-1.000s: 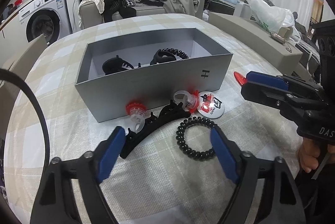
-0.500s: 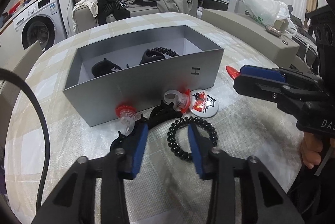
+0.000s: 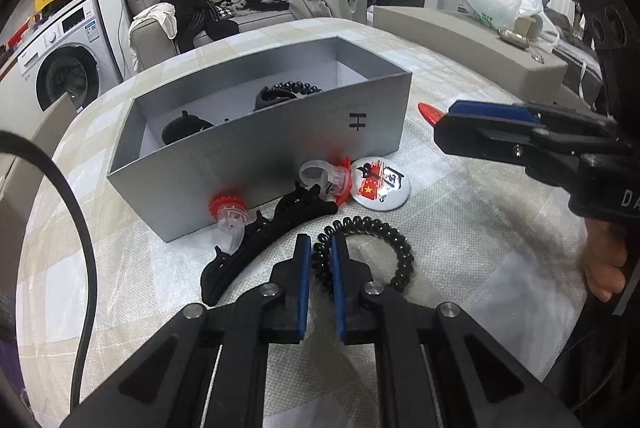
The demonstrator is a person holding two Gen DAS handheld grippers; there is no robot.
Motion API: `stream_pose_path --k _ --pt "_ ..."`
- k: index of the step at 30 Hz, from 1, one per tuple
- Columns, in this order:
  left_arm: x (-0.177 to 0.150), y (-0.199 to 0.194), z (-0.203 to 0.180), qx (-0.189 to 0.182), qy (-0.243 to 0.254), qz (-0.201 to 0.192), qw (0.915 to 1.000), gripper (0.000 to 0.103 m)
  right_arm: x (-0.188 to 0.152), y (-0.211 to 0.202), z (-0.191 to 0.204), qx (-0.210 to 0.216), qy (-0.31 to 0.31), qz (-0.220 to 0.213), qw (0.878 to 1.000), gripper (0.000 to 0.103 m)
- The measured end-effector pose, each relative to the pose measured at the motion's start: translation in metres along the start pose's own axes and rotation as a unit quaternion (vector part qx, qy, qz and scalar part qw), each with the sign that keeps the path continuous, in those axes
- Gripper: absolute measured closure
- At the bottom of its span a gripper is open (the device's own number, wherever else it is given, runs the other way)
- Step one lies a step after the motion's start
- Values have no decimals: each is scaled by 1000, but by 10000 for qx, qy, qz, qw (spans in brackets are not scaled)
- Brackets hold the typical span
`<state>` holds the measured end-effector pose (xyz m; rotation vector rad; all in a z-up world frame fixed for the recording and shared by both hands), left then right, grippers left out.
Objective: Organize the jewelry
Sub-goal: 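Lift the spiral hair tie with the left gripper while the right gripper holds the badge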
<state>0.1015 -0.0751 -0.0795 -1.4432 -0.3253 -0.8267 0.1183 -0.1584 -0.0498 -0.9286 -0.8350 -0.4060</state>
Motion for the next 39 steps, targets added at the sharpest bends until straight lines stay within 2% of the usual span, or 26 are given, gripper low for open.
stream_pose_path --k 9,15,26,31,34,36,39 --pt "6 -15 -3 -94 -59 -428 9990 98 0 -1 1 53 -4 -10 10000 61" --pt "18 -28 5 12 -158 -726 9972 99 4 -5 -1 157 127 -75 9998 61" --pt "27 -41 21 134 -369 -1029 9939 102 5 -5 3 171 125 -94 9997 61" --pt "18 -33 20 201 -241 -788 9964 102 3 -5 3 141 96 -80 9998 61" --pt "7 -29 28 220 -356 -618 9972 102 3 -5 2 154 115 -74 9998 61" --pt "-2 -23 34 167 -533 -422 9975 99 2 -5 2 160 101 -68 9998 61" --pt "-11 -19 34 129 -579 -194 9981 88 2 -5 3 164 63 -68 9998 61"
Point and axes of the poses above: each gripper's, at about its wrist camera, not at the fingertips, and y roughly the way its jaws point, z to its left, x to its top, the point moved 9 cm from there along y, roughly the way its jaws point, and after that the axes turned 10 degrees about y, right-handed, at the moved point
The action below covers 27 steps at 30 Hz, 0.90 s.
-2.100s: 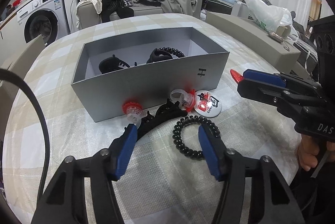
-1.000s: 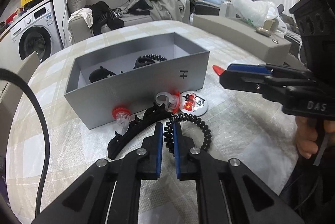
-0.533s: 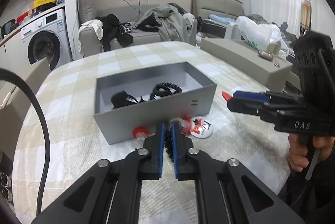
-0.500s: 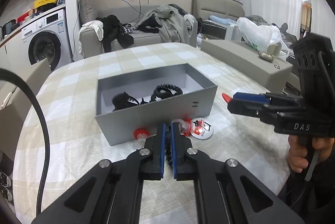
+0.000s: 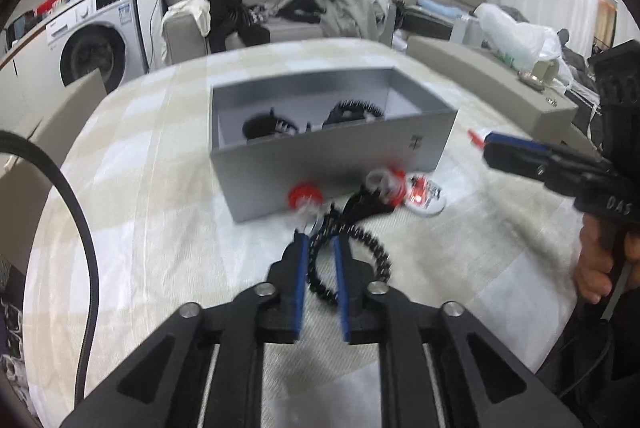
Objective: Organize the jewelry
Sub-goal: 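Lift the spiral hair tie with the left gripper while the right gripper holds the badge, then carry the badge and hair tie over the grey box and open both grippers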
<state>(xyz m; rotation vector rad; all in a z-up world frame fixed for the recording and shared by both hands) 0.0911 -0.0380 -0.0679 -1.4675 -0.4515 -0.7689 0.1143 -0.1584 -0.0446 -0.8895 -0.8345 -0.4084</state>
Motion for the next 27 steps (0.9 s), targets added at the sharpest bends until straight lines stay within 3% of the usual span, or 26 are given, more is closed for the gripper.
stream_pose_path --k 2,3,7,9,10,12,27 --pt "-2 1 -1 64 13 42 10000 72 0 0 0 11 -10 8 10000 61" --pt "-3 3 -1 64 -4 54 10000 69 0 0 1 8 -10 9 10000 61" --pt "-7 10 -7 107 143 183 9997 68 -1 1 1 17 -13 14 10000 61" --pt "-6 11 -8 259 275 211 9991 76 0 1 1 20 -16 17 10000 61" --pt "-6 11 -8 325 314 207 9988 88 -1 1 1 26 -17 20 10000 61" --pt "-7 10 -4 422 348 186 9983 96 0 1 1 32 -16 20 10000 61" --pt "21 -22 0 281 121 -742 9968 98 2 -3 2 62 6 -102 9999 61"
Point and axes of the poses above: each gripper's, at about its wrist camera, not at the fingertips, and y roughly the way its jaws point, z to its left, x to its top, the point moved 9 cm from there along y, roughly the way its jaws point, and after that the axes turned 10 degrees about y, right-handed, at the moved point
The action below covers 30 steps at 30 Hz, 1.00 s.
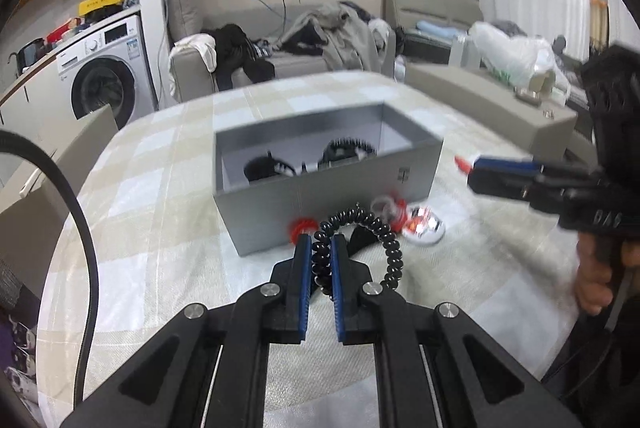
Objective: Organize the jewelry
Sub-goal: 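Carry the badge and hair tie over the grey box and open both grippers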
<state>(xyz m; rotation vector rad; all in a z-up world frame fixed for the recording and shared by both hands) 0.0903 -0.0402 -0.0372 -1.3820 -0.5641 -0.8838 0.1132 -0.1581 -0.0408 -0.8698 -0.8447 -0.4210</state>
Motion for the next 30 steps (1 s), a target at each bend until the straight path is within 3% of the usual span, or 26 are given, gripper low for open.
stream_pose_path --k 6,20,30 --pt "19 -6 9 -50 -232 -287 9993 98 7 -2 -3 3 137 -68 9999 61" --pt "56 -1 34 23 -538 -654 9964 98 61 5 23 234 85 -438 9987 61" --pt "50 26 56 77 -847 -525 9950 98 72 22 11 316 422 -393 9978 61"
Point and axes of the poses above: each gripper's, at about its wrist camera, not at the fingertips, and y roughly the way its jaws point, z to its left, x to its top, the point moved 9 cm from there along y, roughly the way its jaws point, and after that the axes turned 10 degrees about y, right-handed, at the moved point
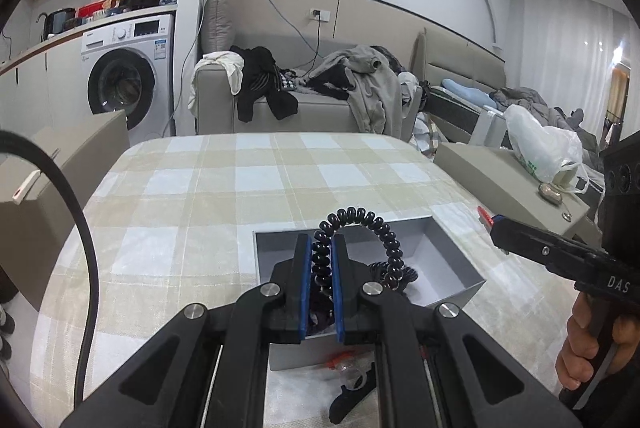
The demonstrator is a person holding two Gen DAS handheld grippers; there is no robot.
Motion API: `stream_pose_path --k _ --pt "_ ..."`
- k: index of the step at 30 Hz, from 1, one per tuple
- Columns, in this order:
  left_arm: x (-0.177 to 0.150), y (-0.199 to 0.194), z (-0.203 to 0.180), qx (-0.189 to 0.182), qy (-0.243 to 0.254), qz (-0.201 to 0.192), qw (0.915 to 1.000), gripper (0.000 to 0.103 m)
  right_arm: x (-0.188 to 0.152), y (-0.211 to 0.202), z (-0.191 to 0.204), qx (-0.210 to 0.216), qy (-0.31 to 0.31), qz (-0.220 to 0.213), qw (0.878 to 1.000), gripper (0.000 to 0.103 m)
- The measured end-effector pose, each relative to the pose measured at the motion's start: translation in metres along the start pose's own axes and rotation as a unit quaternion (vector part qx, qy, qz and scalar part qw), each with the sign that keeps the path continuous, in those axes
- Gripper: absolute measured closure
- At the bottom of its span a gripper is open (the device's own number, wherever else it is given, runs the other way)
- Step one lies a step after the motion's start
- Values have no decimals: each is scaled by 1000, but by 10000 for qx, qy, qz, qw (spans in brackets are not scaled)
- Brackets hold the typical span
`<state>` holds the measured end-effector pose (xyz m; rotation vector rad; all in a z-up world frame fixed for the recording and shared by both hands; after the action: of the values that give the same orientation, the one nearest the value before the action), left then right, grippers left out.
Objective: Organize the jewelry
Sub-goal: 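Carry the badge and hair tie over the grey box and open both grippers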
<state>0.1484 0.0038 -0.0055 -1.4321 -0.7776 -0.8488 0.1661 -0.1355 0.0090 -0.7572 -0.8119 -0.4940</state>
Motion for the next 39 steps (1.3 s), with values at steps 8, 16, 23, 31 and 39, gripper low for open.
stream_pose_path --k 8,16,23,31,39 --pt "-10 6 0 84 31 190 9998 98 -18 19 -6 -83 88 281 9995 61" --pt "-14 10 -5 171 178 249 9994 98 -16 24 -2 -115 3 264 9996 61" --pt "-14 10 -6 179 209 257 9993 98 -14 30 1 -98 84 281 9995 61" --pt "-15 11 -8 156 250 276 9992 98 -13 29 2 -188 -8 222 9996 61" --pt "-15 11 -12 102 274 293 9991 98 -13 29 -3 -247 82 185 9995 59"
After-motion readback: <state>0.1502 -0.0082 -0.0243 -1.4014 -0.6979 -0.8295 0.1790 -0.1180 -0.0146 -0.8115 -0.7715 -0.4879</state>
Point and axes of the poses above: each gripper's, at about its wrist camera, not at the fingertips, and y roughly the way its jaws point, z to its left, x to its top, the point moved 9 cm from there along y, roughly the way its jaws point, and after that the axes turned 10 degrees about y, right-handed, at the moved point
